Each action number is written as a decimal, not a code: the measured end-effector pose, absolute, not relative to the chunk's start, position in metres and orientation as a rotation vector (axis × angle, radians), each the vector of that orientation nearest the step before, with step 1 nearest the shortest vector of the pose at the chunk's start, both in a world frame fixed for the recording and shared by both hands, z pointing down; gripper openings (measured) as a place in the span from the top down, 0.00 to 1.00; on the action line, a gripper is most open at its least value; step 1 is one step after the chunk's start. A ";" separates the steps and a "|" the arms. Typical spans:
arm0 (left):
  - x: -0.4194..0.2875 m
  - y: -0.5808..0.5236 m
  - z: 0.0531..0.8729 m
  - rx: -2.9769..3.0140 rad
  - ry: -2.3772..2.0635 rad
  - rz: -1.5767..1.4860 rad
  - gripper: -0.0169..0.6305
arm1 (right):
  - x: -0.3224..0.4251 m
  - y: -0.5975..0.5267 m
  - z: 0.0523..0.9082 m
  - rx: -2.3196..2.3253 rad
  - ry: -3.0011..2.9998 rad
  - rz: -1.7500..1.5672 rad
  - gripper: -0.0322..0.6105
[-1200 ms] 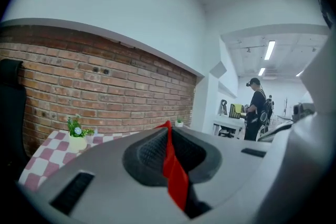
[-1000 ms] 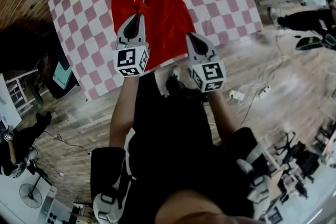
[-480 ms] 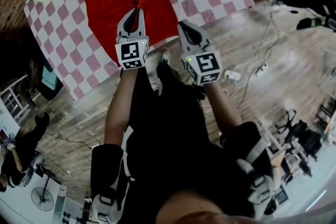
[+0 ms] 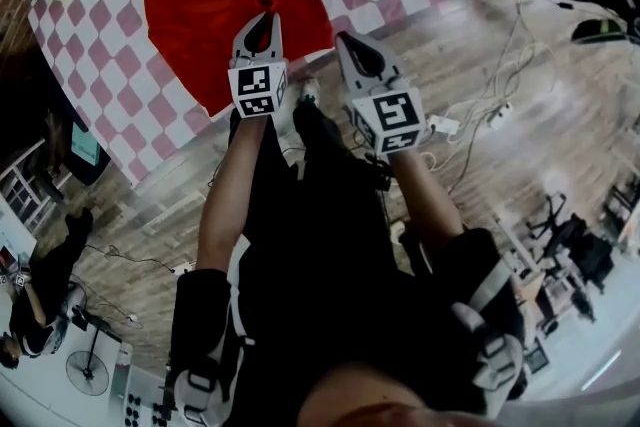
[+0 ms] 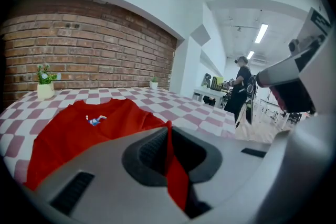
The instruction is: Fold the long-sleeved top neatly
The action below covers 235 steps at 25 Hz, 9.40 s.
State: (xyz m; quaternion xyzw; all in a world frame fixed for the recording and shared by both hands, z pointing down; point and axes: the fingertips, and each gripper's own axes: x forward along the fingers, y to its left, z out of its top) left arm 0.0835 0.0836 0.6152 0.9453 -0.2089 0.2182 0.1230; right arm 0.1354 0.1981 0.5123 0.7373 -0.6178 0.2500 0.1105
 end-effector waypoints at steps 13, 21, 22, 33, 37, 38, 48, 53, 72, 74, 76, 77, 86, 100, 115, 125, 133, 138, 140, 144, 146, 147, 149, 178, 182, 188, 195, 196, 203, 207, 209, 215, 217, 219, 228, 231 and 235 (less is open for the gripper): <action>0.084 0.129 0.649 2.670 -0.423 0.747 0.94 | 0.123 0.211 0.509 2.179 -1.835 0.751 0.94; 0.068 0.158 0.622 2.667 -0.396 0.698 0.94 | 0.117 0.223 0.500 2.149 -1.853 0.712 0.94; 0.065 0.157 0.615 2.665 -0.410 0.673 0.94 | 0.116 0.222 0.498 2.144 -1.862 0.701 0.94; -0.012 0.105 0.524 2.674 -0.584 0.552 0.96 | 0.081 0.187 0.458 2.105 -1.981 0.671 0.94; -0.044 0.078 0.488 2.706 -0.638 0.517 0.96 | 0.062 0.158 0.434 2.108 -2.031 0.648 0.94; -0.051 0.070 0.479 2.716 -0.651 0.508 0.96 | 0.057 0.150 0.428 2.111 -2.042 0.642 0.94; -0.097 0.000 0.423 2.764 -0.721 0.398 0.96 | 0.006 0.077 0.395 2.090 -2.085 0.570 0.94; -0.110 -0.023 0.411 2.786 -0.738 0.394 0.96 | 0.002 0.055 0.389 2.110 -2.070 0.558 0.94; -0.059 -0.118 0.436 2.708 -0.880 0.462 0.96 | 0.075 -0.045 0.419 1.970 -2.127 0.621 0.94; -0.050 -0.124 0.443 2.695 -0.888 0.479 0.96 | 0.087 -0.053 0.426 1.951 -2.117 0.635 0.94; -0.040 -0.132 0.448 2.686 -0.885 0.479 0.96 | 0.096 -0.062 0.432 1.931 -2.108 0.649 0.94; -0.034 -0.136 0.451 2.684 -0.883 0.478 0.96 | 0.101 -0.067 0.435 1.922 -2.107 0.652 0.94; 0.011 -0.177 0.499 2.652 -0.873 0.589 0.96 | 0.143 -0.116 0.475 1.843 -2.073 0.669 0.94; 0.022 -0.242 0.592 2.582 -0.855 0.898 0.78 | 0.173 -0.190 0.572 1.553 -1.994 0.687 0.93; 0.013 -0.301 0.675 2.476 -0.780 1.190 0.75 | 0.203 -0.247 0.657 1.239 -1.843 0.730 0.74; 0.009 -0.303 0.713 2.378 -0.625 1.299 0.74 | 0.207 -0.257 0.690 1.039 -1.792 0.734 0.72; 0.009 -0.299 0.713 2.395 -0.580 1.340 0.80 | 0.207 -0.252 0.701 1.009 -1.771 0.767 0.74; 0.003 -0.299 0.712 2.404 -0.570 1.330 0.90 | 0.210 -0.249 0.698 1.019 -1.772 0.758 0.87; 0.002 -0.299 0.710 2.418 -0.568 1.321 0.92 | 0.211 -0.248 0.697 1.025 -1.777 0.754 0.88; 0.001 -0.302 0.704 2.442 -0.577 1.312 0.93 | 0.212 -0.251 0.693 1.048 -1.782 0.732 0.89; 0.001 -0.305 0.701 2.453 -0.585 1.307 0.93 | 0.213 -0.253 0.691 1.061 -1.783 0.726 0.89; 0.001 -0.307 0.700 2.459 -0.593 1.298 0.93 | 0.214 -0.255 0.689 1.069 -1.785 0.724 0.89; 0.002 -0.313 0.698 2.474 -0.619 1.274 0.93 | 0.215 -0.260 0.685 1.087 -1.791 0.713 0.89; 0.005 -0.341 0.549 2.867 -0.751 1.065 0.93 | 0.215 -0.277 0.540 1.383 -1.871 0.409 0.90; -0.003 -0.314 0.528 2.928 -0.743 1.001 0.93 | 0.206 -0.248 0.519 1.426 -1.875 0.385 0.90; -0.017 -0.269 0.510 2.968 -0.706 0.963 0.93 | 0.190 -0.198 0.497 1.480 -1.881 0.354 0.90; -0.027 -0.221 0.486 3.044 -0.670 0.921 0.93 | 0.174 -0.143 0.478 1.539 -1.888 0.338 0.90; -0.029 -0.215 0.484 3.053 -0.668 0.917 0.93 | 0.171 -0.135 0.477 1.543 -1.889 0.337 0.90; -0.043 -0.170 0.486 3.072 -0.661 0.884 0.93 | 0.153 -0.080 0.483 1.555 -1.895 0.342 0.90; -0.054 -0.143 0.491 3.077 -0.677 0.860 0.93 | 0.142 -0.055 0.490 1.548 -1.904 0.348 0.90; -0.058 -0.127 0.497 3.071 -0.661 0.858 0.93 | 0.137 -0.042 0.497 1.537 -1.903 0.365 0.90; -0.072 -0.085 0.522 3.063 -0.612 0.878 0.93 | 0.121 0.000 0.526 1.498 -1.895 0.432 0.90; -0.077 -0.071 0.531 3.070 -0.590 0.903 0.93 | 0.116 0.013 0.536 1.484 -1.890 0.458 0.90; -0.081 -0.060 0.542 3.066 -0.567 0.942 0.93 | 0.111 0.026 0.545 1.471 -1.883 0.489 0.90; -0.094 -0.017 0.590 3.091 -0.471 1.060 0.93 | 0.095 0.065 0.595 1.384 -1.837 0.527 0.90; -0.096 -0.004 0.609 3.088 -0.424 1.102 0.93 | 0.094 0.075 0.614 1.365 -1.815 0.565 0.90; -0.097 0.009 0.631 3.090 -0.381 1.170 0.93 | 0.092 0.085 0.636 1.341 -1.786 0.598 0.90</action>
